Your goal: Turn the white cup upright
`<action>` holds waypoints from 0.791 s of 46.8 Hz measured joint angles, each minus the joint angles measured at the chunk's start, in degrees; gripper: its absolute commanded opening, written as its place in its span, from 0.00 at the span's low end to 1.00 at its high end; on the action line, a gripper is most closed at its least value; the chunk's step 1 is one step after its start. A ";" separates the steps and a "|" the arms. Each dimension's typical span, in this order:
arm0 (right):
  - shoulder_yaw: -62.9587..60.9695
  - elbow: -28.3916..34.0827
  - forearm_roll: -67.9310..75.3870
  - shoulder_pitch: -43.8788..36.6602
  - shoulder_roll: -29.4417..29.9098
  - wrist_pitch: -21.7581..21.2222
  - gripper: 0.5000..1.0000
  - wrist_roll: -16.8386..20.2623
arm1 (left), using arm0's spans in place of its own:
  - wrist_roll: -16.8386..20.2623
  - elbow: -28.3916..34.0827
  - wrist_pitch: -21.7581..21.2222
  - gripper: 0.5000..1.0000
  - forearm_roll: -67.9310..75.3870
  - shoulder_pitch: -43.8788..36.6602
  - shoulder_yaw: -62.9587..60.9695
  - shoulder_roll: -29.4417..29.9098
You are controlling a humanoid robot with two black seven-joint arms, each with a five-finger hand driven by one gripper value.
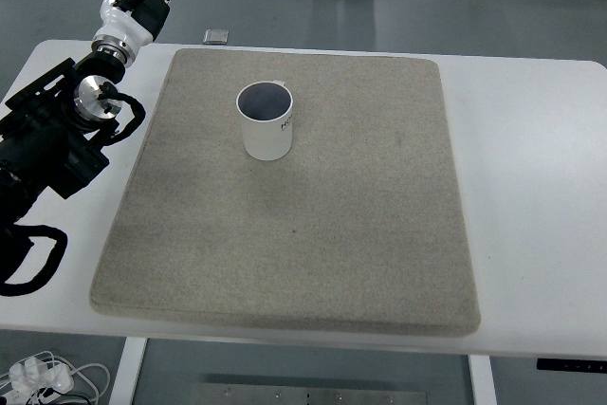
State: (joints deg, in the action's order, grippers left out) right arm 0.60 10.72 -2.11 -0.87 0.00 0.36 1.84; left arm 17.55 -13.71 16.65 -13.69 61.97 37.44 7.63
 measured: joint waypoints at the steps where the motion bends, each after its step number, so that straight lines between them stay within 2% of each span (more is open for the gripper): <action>1: 0.00 0.00 0.00 0.03 0.00 0.00 0.90 0.00 | -0.23 -0.01 -0.52 0.99 0.00 0.00 0.66 -0.03; 14: 0.01 0.06 0.15 0.17 0.00 -0.19 0.90 0.01 | -9.07 0.16 -2.00 0.99 -2.83 -0.01 6.12 -0.24; 18: -0.03 0.04 0.20 0.25 0.00 -0.27 0.90 -0.01 | -10.47 0.30 -2.23 0.99 -3.68 -0.01 7.18 -0.68; 28: -0.79 0.04 0.35 0.20 0.00 -0.45 0.90 -0.09 | -11.28 1.73 -1.30 0.99 -7.53 -0.17 8.54 -1.45; 37: -0.85 0.08 0.42 0.08 0.00 -0.51 0.90 -0.09 | -10.70 3.15 3.22 0.99 -9.42 -1.48 8.55 -2.37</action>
State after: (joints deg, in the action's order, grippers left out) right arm -0.24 10.80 -1.69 -0.79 0.00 -0.15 1.75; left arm 6.85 -10.56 19.87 -23.10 60.49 45.99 5.26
